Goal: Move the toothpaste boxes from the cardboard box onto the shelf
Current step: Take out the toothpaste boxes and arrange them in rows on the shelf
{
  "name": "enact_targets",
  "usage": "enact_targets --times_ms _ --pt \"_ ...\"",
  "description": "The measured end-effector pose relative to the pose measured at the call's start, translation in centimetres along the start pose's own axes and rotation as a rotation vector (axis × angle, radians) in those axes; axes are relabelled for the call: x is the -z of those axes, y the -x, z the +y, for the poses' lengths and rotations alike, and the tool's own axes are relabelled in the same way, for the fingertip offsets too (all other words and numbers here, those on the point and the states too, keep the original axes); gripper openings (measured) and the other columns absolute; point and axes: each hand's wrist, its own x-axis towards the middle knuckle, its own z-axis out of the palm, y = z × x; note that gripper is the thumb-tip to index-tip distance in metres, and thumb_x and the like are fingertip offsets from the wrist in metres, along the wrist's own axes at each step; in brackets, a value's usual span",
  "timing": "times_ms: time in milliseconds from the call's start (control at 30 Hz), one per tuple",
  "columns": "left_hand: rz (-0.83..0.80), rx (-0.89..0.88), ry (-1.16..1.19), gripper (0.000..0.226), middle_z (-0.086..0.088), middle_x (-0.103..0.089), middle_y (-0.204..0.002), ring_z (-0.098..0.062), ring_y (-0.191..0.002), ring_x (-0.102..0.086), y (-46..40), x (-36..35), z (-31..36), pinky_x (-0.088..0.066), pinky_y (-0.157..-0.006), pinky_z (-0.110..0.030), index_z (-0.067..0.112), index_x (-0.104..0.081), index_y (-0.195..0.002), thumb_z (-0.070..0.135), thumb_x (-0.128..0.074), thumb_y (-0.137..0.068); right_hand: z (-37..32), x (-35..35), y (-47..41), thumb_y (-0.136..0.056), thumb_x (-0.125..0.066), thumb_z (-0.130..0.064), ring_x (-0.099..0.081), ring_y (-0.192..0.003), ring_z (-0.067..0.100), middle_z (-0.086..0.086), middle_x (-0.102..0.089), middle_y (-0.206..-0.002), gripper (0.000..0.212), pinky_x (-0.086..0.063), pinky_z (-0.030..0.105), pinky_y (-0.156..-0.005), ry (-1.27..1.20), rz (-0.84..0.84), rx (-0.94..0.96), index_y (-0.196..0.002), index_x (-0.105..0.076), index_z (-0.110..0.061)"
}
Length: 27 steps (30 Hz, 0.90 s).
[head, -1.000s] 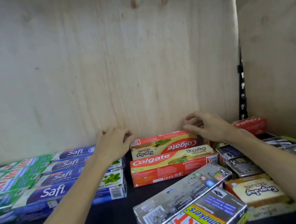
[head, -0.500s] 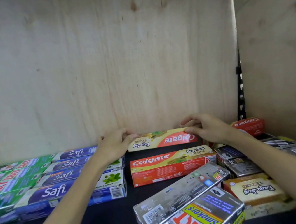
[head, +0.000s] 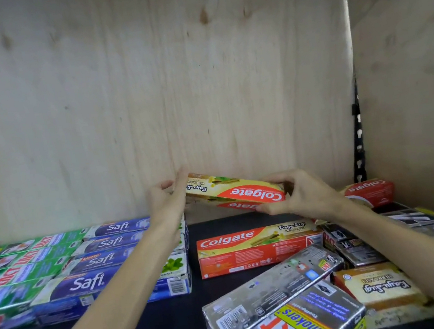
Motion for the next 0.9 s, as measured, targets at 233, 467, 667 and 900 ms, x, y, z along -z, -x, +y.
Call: enact_targets --times_ms 233,467,667,900 --pt "-0.198 -0.103 0.238 0.069 -0.005 -0.074 -0.111 -0.012 -0.1 -0.074 4.4 -4.2 0.4 -0.06 -0.087 -0.034 0.014 -0.034 -0.135 0.023 -0.081 -0.085 -1.7 -0.9 0.4 -0.075 -0.086 -0.043 -0.065 -0.096 -0.009 -0.026 -0.069 -0.101 0.048 -0.049 0.006 -0.074 -0.114 0.38 0.216 -0.118 -0.067 -0.03" --pt "-0.213 -0.153 0.354 0.053 -0.007 -0.073 -0.112 -0.02 -0.102 -0.074 4.5 -3.9 0.9 -0.062 -0.083 -0.035 0.021 -0.026 -0.13 0.016 -0.067 -0.096 -1.9 -1.0 0.7 -0.08 -0.077 -0.054 -0.069 -0.087 0.007 -0.012 -0.068 -0.105 0.075 -0.053 0.012 -0.068 -0.057 0.305 0.277 -0.145 -0.043 -0.038" --pt "-0.374 -0.227 0.154 0.042 0.005 -0.076 -0.111 -0.019 -0.097 -0.074 4.2 -2.8 1.1 -0.058 -0.077 -0.031 0.04 -0.047 -0.137 0.023 -0.06 -0.101 -1.7 -1.2 0.4 -0.093 -0.067 -0.042 -0.064 -0.083 0.012 -0.007 -0.058 -0.114 0.063 -0.047 0.018 -0.074 0.007 0.323 0.32 -0.15 -0.038 -0.039" --pt "-0.495 -0.252 -0.062 0.03 0.003 -0.074 -0.112 -0.019 -0.094 -0.074 3.4 -1.5 1.9 -0.06 -0.073 -0.03 0.046 -0.065 -0.125 0.035 -0.064 -0.097 0.6 0.2 0.0 -0.08 -0.073 -0.061 -0.035 -0.126 0.021 0.003 -0.011 -0.156 0.1 -0.042 0.047 -0.106 0.321 0.402 0.298 -0.158 -0.012 -0.044"
